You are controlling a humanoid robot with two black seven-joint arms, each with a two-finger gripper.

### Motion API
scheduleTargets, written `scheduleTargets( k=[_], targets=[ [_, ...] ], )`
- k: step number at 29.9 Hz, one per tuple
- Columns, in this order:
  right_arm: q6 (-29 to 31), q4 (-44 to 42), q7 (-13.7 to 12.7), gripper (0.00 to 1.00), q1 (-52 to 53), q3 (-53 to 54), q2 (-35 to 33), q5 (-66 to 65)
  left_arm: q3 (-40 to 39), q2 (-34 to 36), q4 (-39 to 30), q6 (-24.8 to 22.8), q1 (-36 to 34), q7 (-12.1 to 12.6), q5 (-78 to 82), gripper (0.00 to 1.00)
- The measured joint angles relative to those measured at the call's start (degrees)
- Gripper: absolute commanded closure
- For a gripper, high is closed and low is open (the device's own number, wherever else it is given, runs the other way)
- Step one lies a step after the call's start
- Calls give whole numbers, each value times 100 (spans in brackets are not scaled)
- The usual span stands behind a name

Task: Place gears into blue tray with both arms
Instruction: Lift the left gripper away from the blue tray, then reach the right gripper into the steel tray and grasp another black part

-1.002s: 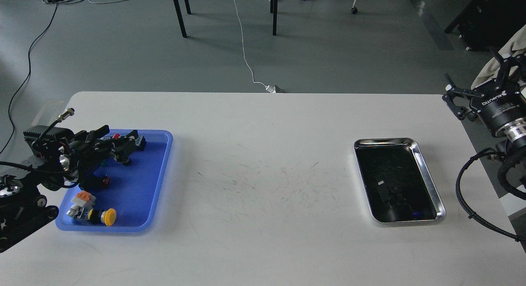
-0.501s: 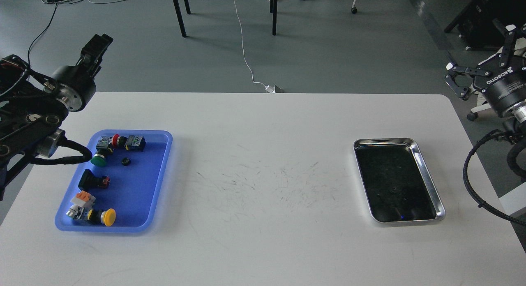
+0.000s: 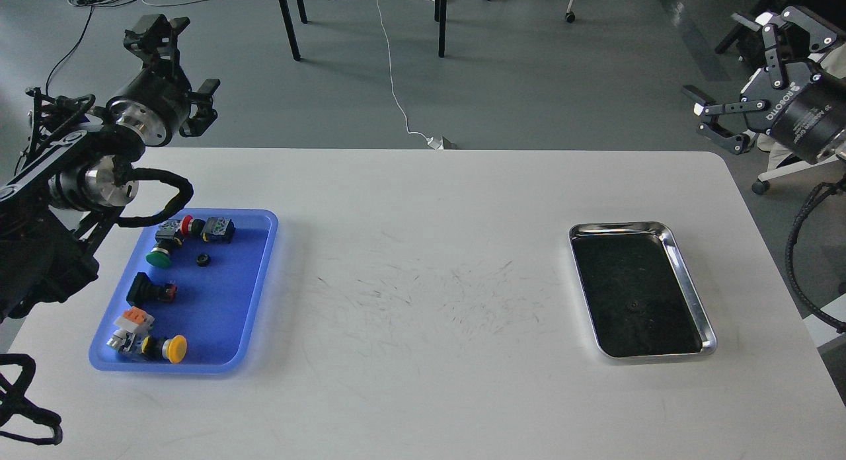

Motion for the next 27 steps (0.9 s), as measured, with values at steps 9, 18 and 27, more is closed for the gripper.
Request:
scheduleTargets(
  k=[9, 18, 27],
  targets=[
    [-68, 1643, -645, 4, 1730, -2486, -777, -3174, -9, -16, -4, 24, 22, -71, -18, 2],
    [-66, 1874, -782, 6, 3025, -5248, -521, -5315, 0, -7, -15, 33, 64, -77, -17, 2],
    [-65, 1260, -792, 10, 2990, -5907, 208, -5697, 2, 2, -25, 34, 66, -78, -15, 2]
  ],
)
